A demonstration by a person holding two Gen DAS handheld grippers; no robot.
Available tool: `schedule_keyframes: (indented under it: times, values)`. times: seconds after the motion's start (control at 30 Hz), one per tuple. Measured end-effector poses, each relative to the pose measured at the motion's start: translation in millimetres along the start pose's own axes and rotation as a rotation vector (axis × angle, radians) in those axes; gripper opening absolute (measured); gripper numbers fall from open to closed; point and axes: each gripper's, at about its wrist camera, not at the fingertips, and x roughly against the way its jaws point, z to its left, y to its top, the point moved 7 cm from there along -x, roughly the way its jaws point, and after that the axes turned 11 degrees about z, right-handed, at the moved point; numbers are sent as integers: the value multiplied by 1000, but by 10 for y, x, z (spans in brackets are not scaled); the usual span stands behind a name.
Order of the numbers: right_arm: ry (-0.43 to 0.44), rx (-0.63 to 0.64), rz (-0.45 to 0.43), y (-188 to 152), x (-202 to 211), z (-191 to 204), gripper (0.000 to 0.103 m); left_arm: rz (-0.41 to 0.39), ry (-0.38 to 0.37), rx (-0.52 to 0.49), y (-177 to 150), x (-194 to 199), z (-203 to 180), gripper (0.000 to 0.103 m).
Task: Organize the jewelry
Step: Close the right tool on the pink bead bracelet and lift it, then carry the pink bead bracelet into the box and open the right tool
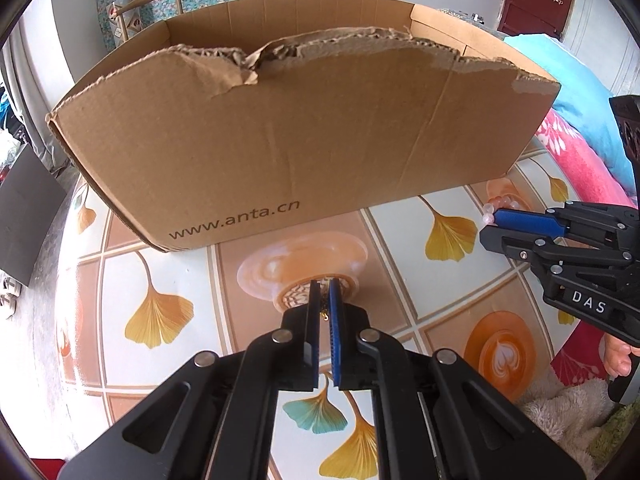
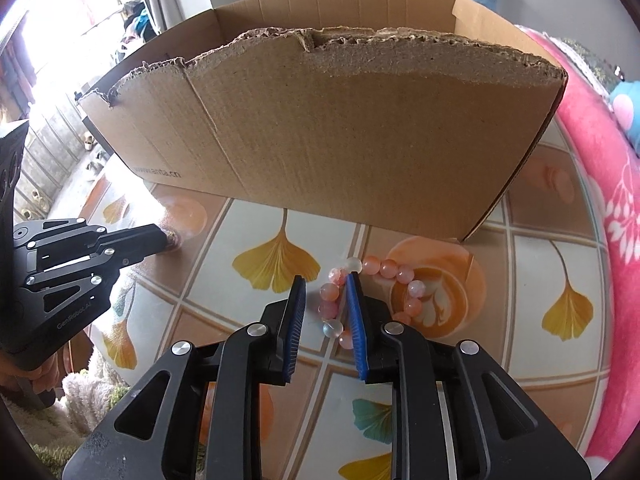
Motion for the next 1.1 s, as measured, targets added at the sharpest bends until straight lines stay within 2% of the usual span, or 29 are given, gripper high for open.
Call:
schedule_keyframes:
  times: [0.2,0.47,0.67,0.83,1.1]
  values:
    - [-20,4,-6,-17,-84,69,21,0,-1,1,-5,4,5,4]
    - [-19,-23,-10,-29,-134,9,8,-1,3,-1,1,4,4,4]
    - [70,-89,-20,-29,-102,-56,7,-5,-3,0,11,6,-5,4]
    - [155,-159,-78,25,117,-188,7,-34,-51,10,-16,11,30,4]
    - [266,-231,-171,81,477,-349,7,-145,-138,14,-30,390,140,3]
